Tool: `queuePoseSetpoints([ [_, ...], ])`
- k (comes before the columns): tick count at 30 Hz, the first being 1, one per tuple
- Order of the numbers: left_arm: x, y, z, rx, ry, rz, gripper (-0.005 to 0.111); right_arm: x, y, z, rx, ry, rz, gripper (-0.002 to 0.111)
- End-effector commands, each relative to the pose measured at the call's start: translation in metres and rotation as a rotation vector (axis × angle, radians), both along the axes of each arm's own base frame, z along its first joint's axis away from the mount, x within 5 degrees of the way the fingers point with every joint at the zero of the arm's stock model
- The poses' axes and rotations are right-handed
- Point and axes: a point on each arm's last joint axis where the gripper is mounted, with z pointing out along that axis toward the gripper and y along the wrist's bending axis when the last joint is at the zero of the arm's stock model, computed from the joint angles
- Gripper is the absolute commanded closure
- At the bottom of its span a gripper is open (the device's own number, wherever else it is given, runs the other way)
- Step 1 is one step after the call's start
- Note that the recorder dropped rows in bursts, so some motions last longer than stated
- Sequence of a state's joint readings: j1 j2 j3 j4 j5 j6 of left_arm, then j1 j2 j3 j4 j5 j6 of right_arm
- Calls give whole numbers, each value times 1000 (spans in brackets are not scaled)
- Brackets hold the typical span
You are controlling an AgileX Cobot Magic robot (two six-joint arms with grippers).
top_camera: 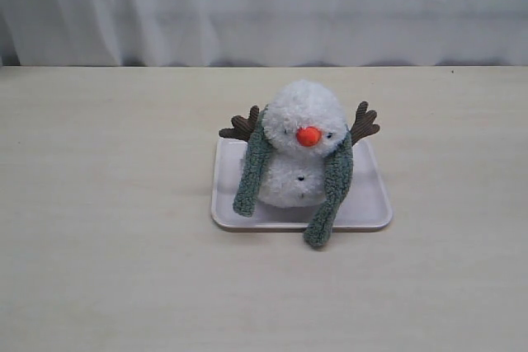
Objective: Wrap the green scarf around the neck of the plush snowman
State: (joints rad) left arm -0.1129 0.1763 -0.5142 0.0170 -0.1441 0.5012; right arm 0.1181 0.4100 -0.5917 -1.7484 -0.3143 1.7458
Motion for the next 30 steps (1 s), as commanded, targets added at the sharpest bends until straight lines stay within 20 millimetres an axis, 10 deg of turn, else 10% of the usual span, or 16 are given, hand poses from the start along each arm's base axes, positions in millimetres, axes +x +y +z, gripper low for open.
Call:
queuePoseSetpoints([
  [1, -27, 3, 1, -18, -109, 20, 107, 0, -1, -1, 11, 2, -9, 104],
  [30, -48, 5, 2, -27, -213, 21, 107, 0, -1, -1, 13, 3, -9, 104],
])
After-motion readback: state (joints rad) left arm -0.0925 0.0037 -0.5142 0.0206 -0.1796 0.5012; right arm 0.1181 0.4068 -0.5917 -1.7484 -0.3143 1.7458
